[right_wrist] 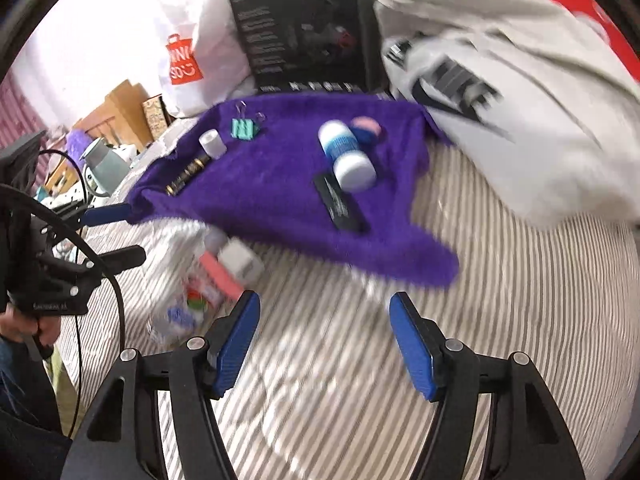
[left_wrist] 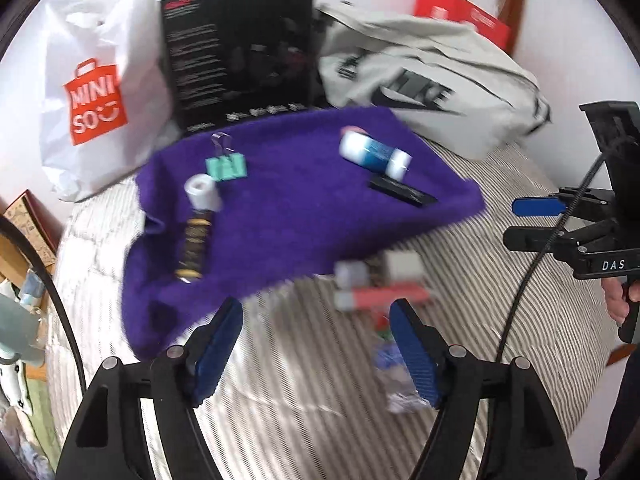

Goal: Organize rigid objects
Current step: 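Grasp the clear candy bottle with the left tool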

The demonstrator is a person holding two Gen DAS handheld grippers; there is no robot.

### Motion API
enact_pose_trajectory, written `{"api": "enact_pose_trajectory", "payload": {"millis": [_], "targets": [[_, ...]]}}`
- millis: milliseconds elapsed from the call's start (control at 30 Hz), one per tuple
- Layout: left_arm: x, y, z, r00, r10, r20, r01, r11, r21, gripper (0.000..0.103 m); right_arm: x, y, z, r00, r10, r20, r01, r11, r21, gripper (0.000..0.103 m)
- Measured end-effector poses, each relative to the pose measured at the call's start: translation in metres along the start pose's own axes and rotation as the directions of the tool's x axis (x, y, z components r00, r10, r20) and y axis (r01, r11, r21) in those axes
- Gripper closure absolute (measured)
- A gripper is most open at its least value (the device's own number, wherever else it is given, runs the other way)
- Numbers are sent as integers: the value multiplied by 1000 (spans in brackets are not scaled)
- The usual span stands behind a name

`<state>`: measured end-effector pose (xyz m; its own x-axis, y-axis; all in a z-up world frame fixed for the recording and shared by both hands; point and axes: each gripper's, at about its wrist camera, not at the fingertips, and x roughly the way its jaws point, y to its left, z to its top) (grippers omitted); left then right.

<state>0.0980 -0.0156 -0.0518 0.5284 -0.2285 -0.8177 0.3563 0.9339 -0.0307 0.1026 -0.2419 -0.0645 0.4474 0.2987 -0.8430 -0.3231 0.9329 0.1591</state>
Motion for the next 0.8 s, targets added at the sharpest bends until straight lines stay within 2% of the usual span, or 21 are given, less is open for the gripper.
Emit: {"api": "enact_pose_trajectory", "payload": {"millis": [233, 400, 633, 667, 733, 800], "targets": [[25, -30, -17, 996, -54, -66, 56, 998, 32, 28, -10, -11, -48, 1000, 1, -20, 1, 995, 98, 36], [50, -40, -25, 991, 4, -135, 4, 998, 61, 28, -11, -21, -75, 999, 9, -35, -4, 988, 154, 36], [59, -46, -26, 992, 18, -127, -10, 998, 64, 30, -5, -26, -87, 999, 14, -47, -6, 985, 171, 36], [59, -47, -26, 992, 21, -127, -12, 998, 67, 32, -3, -25, -87, 999, 14, -49, -6, 986, 166, 36], [57, -50, -25, 992, 13, -122, -3, 997, 79, 41, 0, -22, -86, 999, 10, -51, -2, 988, 154, 36], [57, -53, -23, 992, 3, -124, 9, 996, 93, 54, 2, -19, -85, 999, 12, -48, -5, 989, 148, 32]]}}
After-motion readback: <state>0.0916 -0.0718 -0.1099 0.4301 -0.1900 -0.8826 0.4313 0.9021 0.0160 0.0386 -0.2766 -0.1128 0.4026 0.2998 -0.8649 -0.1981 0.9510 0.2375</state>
